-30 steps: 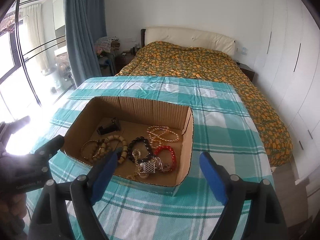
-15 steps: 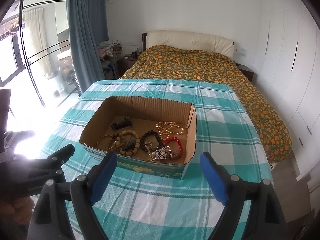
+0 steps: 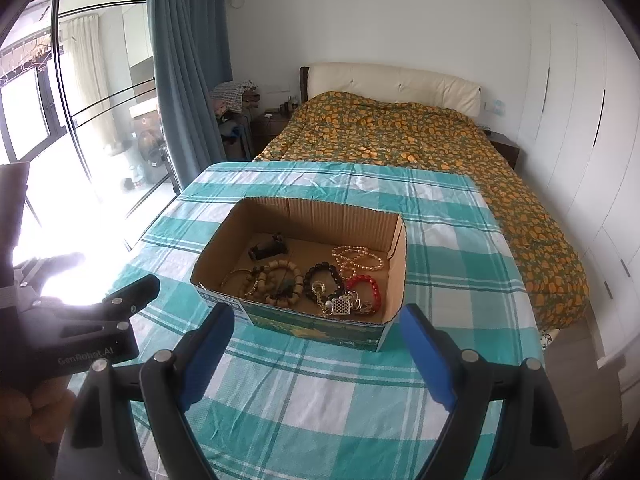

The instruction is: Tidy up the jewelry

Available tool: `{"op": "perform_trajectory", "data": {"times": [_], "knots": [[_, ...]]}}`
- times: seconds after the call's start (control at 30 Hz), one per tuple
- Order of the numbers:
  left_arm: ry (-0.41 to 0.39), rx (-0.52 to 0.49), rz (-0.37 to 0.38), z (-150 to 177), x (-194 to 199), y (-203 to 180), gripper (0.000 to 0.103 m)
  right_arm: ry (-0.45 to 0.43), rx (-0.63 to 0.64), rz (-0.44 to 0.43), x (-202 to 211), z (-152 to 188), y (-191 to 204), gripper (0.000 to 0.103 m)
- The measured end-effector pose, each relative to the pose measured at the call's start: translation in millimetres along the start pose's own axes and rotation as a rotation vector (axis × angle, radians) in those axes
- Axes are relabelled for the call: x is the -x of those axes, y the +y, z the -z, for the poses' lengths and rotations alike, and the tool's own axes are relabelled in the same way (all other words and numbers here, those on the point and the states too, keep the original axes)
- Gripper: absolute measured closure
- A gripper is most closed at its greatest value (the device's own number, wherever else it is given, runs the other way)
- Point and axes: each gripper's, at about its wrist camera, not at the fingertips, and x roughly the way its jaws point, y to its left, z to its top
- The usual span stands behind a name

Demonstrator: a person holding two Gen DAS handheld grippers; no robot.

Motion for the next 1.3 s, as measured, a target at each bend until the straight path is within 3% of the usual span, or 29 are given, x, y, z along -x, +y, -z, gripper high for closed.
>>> {"op": "perform_trajectory", "data": {"times": [0.47,1.3], "knots": [[-0.015,0.026,0.008,0,20,8,0.000,-0.031,0.017,-0.003,28,-5,8,0.016],[-0.055,0.044,0.011,-4,38,14,0.000,-0.051,0.013,-0.017,39,-7,10,0.016]]}}
